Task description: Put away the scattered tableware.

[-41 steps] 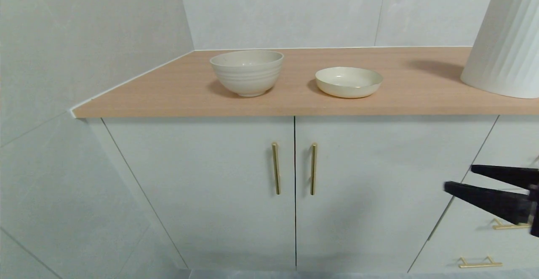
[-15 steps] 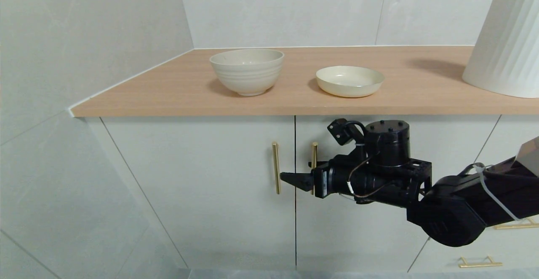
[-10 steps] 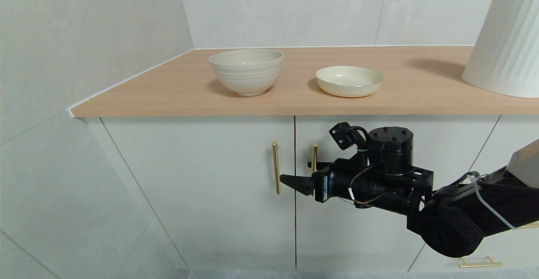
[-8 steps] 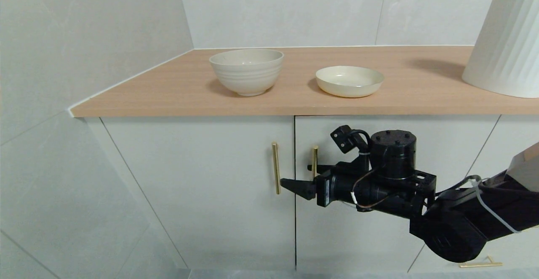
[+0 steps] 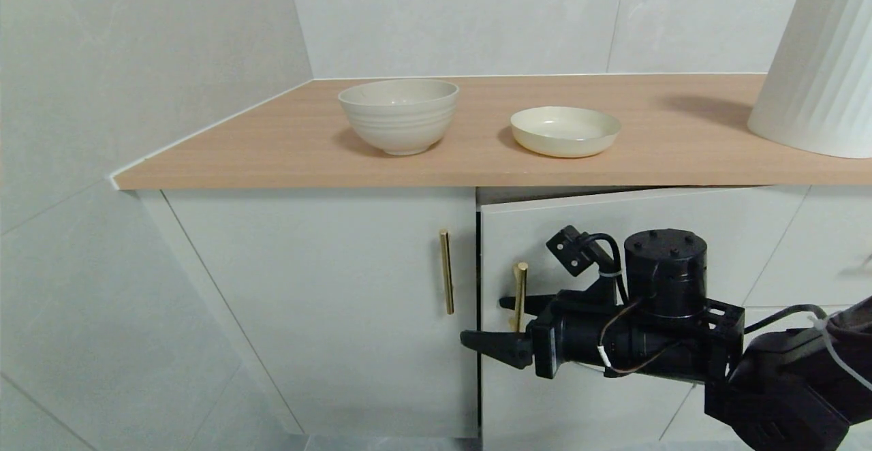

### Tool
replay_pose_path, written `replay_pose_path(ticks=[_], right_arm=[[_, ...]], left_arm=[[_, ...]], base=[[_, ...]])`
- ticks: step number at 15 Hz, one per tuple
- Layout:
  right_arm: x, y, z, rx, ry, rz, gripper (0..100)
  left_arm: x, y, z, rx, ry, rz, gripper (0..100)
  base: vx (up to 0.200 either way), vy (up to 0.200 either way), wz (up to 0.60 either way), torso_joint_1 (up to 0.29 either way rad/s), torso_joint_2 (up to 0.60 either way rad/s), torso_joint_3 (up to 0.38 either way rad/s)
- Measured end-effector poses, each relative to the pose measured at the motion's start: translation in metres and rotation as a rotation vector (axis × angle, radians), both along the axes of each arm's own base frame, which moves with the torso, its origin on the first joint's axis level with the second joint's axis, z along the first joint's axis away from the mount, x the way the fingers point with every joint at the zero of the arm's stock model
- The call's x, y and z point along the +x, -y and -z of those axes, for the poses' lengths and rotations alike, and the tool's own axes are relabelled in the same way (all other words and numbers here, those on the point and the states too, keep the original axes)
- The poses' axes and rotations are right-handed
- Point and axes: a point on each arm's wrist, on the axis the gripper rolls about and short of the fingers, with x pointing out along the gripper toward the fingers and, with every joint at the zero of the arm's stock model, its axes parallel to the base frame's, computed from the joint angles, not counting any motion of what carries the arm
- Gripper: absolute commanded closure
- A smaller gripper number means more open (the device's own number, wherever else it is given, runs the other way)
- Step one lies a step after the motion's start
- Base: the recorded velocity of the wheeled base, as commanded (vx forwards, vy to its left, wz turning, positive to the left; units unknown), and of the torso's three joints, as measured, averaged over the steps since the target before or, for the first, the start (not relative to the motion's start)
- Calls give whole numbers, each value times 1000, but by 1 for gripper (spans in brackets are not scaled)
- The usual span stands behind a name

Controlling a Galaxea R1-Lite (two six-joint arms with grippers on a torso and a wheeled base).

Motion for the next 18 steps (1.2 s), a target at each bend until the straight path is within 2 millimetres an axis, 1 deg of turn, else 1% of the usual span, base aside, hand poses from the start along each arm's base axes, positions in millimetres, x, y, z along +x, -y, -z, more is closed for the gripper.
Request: replay_pose_path(ticks=[1, 3, 4, 6, 8, 11, 13, 14, 15, 18], right_arm=[[-3, 2, -1, -1, -1, -2, 0], [-10, 8, -4, 0, -3, -7, 0], [-13, 11, -6, 4, -2, -20, 0], [-22, 17, -9, 13, -10, -75, 0], [-28, 21, -13, 24, -3, -94, 0], [-35, 25, -17, 29, 6, -105, 0], [-41, 25, -16, 24, 4, -117, 0], [-43, 24, -16, 23, 3, -123, 0], [-45, 23, -16, 22, 3, -127, 0], [-47, 22, -15, 20, 1, -135, 0]], left_arm=[[-3, 1, -9, 2, 13, 43, 0], [-5, 3, -25, 5, -19, 126, 0], [-2, 4, -33, 6, -49, 161, 0], [11, 5, -55, 1, -139, 225, 0], [35, 6, -79, -14, -245, 271, 0], [84, 12, -114, -56, -390, 376, 0], [115, 28, -132, -101, -467, 487, 0], [129, 38, -137, -123, -510, 540, 0], [141, 48, -139, -133, -539, 576, 100], [170, 71, -138, -131, -555, 640, 100]], base=[[0, 0, 0, 0, 0, 0], [0, 0, 0, 0, 0, 0], [0, 0, 0, 0, 0, 0], [0, 0, 0, 0, 0, 0], [0, 0, 0, 0, 0, 0], [0, 0, 0, 0, 0, 0], [0, 0, 0, 0, 0, 0], [0, 0, 0, 0, 0, 0], [0, 0, 0, 0, 0, 0], [0, 0, 0, 0, 0, 0]])
